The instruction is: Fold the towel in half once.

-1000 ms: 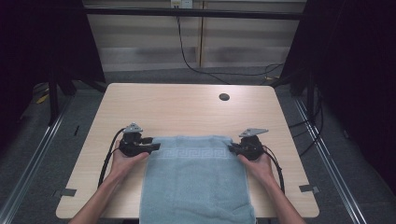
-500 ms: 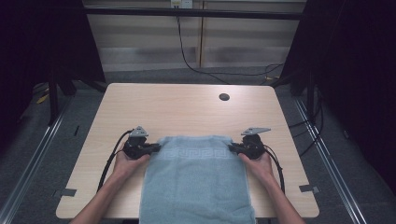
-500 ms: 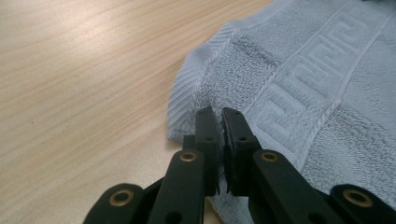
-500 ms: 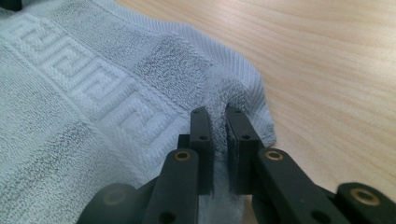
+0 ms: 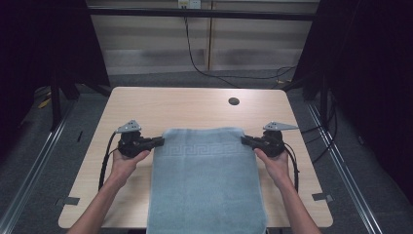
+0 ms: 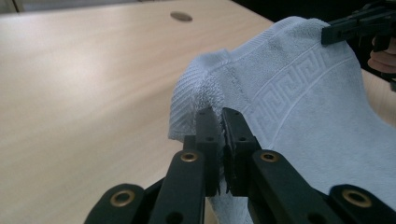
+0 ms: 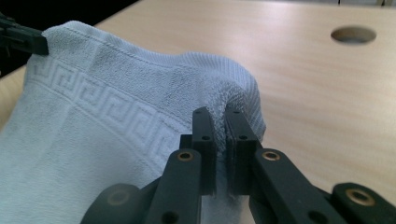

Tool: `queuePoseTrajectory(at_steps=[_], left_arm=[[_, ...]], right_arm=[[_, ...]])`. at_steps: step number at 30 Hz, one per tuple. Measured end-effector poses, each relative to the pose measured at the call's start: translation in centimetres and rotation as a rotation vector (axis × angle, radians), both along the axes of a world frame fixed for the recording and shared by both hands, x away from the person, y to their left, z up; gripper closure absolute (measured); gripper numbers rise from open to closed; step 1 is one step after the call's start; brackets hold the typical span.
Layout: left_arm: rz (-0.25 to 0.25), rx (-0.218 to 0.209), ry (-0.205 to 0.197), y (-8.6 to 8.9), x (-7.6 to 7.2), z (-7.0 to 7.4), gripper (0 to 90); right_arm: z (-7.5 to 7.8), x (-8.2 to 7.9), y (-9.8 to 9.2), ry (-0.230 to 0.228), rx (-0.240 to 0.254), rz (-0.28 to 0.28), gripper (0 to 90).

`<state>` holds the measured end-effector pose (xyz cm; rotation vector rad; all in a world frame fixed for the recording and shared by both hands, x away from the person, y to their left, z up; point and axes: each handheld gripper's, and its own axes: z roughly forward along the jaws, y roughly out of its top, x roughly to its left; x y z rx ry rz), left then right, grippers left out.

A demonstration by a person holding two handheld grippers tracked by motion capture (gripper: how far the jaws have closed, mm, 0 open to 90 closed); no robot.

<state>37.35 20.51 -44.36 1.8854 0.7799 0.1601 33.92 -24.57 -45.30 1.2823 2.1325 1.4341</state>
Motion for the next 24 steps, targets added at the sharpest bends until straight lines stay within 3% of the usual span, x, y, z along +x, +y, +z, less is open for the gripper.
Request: queuePoseTrajectory(at_steps=[6,14,20,24], left_arm=[[0.021,-0.056,-0.084,0.3,0.7,4.9,86.6],[0.065,-0.103,-0.201,0.9,2.0,11.9,86.7],[0.101,-0.146,-0.247,1.1,3.2,15.9,86.9],[0.144,-0.166,-0.271,1.4,4.3,18.4,86.9]], right_arm=[[3.6,0.4,0.2,-0.076,0.019,-0.002,85.2],[10.6,1.8,0.1,-0.207,0.043,-0.018,85.5],[16.0,4.2,0.4,-0.270,0.030,-0.041,86.0],[19.7,5.9,0.7,-0.314,0.049,-0.059,86.3]])
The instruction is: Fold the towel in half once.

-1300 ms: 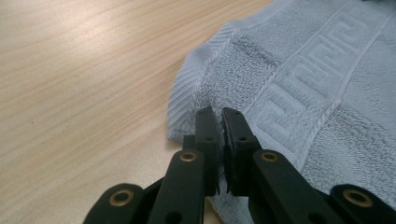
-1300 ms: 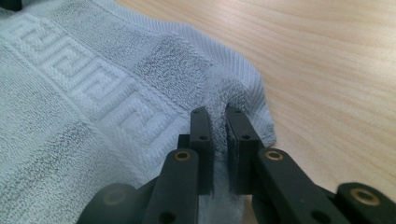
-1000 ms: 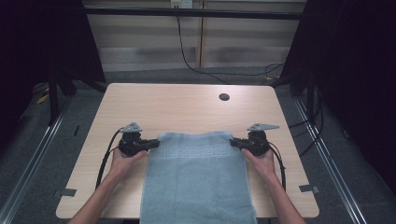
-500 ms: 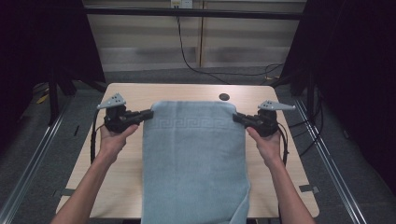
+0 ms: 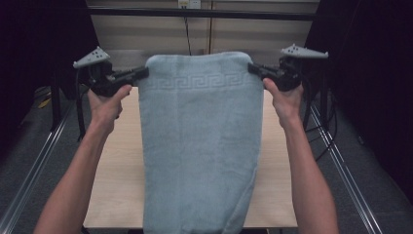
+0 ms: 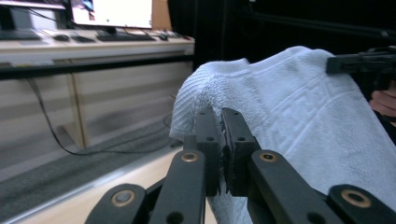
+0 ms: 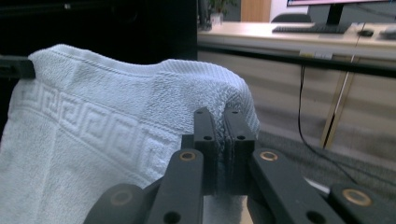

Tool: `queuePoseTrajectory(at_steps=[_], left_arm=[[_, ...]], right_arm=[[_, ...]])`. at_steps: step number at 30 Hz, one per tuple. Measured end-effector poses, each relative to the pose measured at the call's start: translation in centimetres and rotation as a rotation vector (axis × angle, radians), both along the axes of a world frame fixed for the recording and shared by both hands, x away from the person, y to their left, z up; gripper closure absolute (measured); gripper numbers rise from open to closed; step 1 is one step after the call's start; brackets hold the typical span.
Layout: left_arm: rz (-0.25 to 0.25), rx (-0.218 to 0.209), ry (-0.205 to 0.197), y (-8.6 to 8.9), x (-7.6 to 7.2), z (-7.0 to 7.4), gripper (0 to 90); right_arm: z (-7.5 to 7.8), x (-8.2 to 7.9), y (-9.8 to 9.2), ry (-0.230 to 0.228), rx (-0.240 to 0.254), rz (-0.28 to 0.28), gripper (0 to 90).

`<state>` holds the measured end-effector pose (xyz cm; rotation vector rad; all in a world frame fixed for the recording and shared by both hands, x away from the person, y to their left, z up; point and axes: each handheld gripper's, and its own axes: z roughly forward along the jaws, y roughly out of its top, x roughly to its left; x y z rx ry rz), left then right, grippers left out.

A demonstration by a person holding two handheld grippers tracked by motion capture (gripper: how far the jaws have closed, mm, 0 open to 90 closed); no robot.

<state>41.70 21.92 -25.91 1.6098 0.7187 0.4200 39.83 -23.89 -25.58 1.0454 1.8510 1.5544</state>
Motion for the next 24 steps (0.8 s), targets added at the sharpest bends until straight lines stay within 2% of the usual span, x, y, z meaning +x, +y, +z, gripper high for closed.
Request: queuePoseTrajectory(at_steps=[2,3,4,7,9,14,17,21,24], left_arm=[[0.004,-0.006,-0.016,0.3,0.0,0.6,86.9],[-0.003,-0.001,-0.012,0.4,-0.1,0.4,86.9],[-0.005,0.023,-0.010,0.4,-0.2,0.0,86.9],[-0.026,0.052,0.018,0.6,-0.8,-2.3,86.9],[-0.036,0.068,0.041,0.8,-1.2,-4.0,86.9],[-0.085,0.076,0.065,1.3,-3.4,-7.1,86.9],[-0.120,0.111,0.081,1.2,-5.1,-8.7,86.9],[-0.163,0.117,0.108,1.7,-7.6,-10.8,86.9],[-0.181,0.137,0.127,2.0,-9.3,-12.0,86.9]], right_arm=[[1.2,0.4,0.3,-0.021,0.003,-0.005,86.3],[1.3,0.5,0.4,-0.027,0.013,-0.003,86.3],[1.1,0.4,0.7,-0.018,0.013,0.001,86.3],[-1.1,-0.1,1.2,0.014,-0.023,0.026,86.2],[-3.0,-0.9,1.3,0.040,-0.023,0.046,86.3],[-6.7,-4.4,1.2,0.073,-0.011,0.115,86.3],[-8.4,-6.7,1.3,0.103,-0.038,0.146,86.2],[-10.5,-9.9,1.6,0.145,-0.075,0.188,86.2],[-11.7,-12.3,2.1,0.171,-0.093,0.227,86.2]])
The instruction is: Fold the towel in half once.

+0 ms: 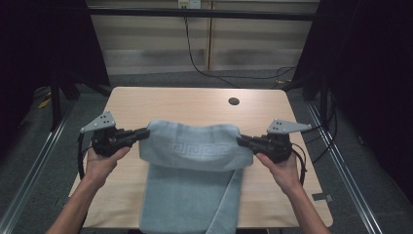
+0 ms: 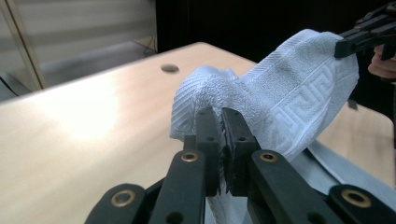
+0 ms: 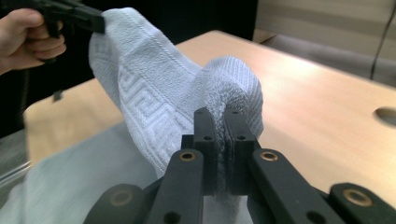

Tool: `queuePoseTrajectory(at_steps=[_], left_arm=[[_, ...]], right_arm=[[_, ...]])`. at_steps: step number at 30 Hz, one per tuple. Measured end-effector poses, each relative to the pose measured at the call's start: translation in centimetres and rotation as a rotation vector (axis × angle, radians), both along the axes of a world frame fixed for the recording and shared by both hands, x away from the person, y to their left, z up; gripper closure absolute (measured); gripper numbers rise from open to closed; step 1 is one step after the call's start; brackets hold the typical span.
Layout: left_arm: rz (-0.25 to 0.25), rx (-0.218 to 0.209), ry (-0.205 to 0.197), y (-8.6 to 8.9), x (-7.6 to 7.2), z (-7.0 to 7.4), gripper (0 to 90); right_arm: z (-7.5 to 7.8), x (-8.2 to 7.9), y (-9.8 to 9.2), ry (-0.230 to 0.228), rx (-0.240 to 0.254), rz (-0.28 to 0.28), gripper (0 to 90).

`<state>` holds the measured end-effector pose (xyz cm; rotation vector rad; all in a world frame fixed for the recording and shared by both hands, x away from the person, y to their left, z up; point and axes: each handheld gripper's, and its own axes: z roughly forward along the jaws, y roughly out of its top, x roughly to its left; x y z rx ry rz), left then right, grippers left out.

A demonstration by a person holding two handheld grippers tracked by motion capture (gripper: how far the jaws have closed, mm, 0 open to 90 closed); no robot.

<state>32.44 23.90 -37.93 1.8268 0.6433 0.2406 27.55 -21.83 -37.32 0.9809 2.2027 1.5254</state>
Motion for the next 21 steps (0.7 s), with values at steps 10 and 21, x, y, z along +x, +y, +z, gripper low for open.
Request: queuePoseTrajectory(at_steps=[10,21], left_arm=[[-0.108,0.110,0.144,-0.6,-4.5,-7.0,86.8],[-0.139,0.308,0.158,-3.4,-5.0,-11.7,86.8]], right_arm=[[-5.7,-3.5,1.2,0.146,-0.044,0.070,86.2],[-11.9,-3.7,1.1,0.309,-0.198,0.038,86.5]])
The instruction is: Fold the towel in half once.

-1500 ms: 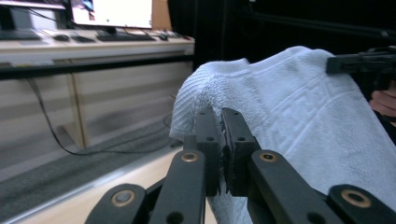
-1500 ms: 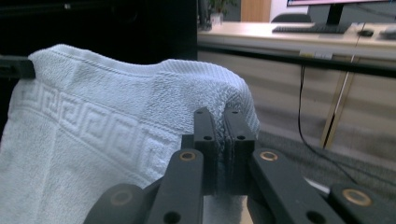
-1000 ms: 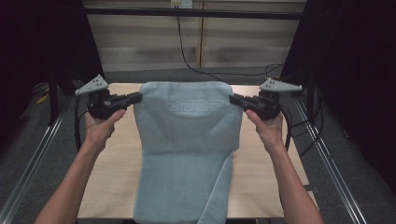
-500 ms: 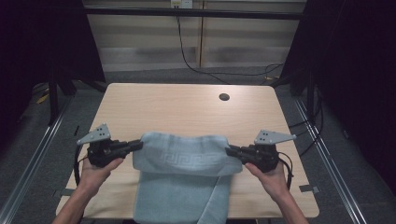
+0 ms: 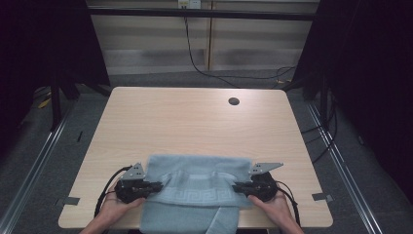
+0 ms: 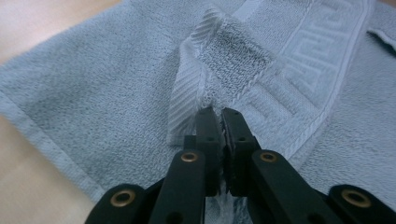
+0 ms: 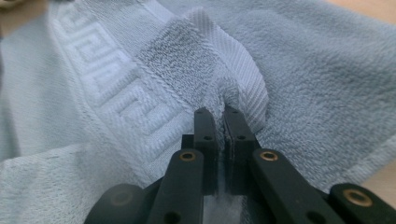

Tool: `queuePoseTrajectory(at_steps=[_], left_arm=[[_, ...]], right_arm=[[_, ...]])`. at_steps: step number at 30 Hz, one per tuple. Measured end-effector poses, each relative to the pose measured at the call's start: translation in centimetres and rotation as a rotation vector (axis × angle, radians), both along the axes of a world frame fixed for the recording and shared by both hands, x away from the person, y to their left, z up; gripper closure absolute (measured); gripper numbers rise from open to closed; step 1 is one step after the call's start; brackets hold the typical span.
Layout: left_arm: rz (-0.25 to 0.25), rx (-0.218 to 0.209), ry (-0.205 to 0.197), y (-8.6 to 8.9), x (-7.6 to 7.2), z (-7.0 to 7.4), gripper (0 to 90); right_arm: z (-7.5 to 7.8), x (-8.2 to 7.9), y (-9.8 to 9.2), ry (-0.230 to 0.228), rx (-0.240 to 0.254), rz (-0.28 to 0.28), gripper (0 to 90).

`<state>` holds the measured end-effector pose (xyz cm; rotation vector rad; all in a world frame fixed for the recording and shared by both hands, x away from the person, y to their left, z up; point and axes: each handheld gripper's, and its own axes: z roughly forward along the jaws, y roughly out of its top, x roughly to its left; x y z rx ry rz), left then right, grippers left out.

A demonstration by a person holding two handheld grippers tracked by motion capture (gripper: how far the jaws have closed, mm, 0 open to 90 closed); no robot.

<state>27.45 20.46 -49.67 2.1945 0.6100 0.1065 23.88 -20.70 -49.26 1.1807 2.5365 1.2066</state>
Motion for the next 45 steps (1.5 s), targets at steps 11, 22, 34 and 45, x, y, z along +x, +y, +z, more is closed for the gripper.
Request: queuePoseTrajectory(at_steps=[11,22,34,45], left_arm=[[0.076,-0.020,0.028,-2.0,4.3,-0.2,86.7],[0.133,-0.026,0.032,-1.8,6.0,-0.3,86.7],[0.210,-0.044,0.031,-2.2,8.8,-0.6,86.7],[0.267,-0.041,0.020,-1.7,11.3,-0.7,86.6]], right_arm=[[-0.1,2.8,-1.0,-0.044,-0.060,-0.078,86.6],[-0.2,4.1,-1.0,-0.059,-0.066,-0.100,86.5],[-0.3,8.5,-0.8,-0.065,-0.083,-0.167,86.5],[-0.4,12.7,-0.1,-0.073,-0.096,-0.193,86.5]])
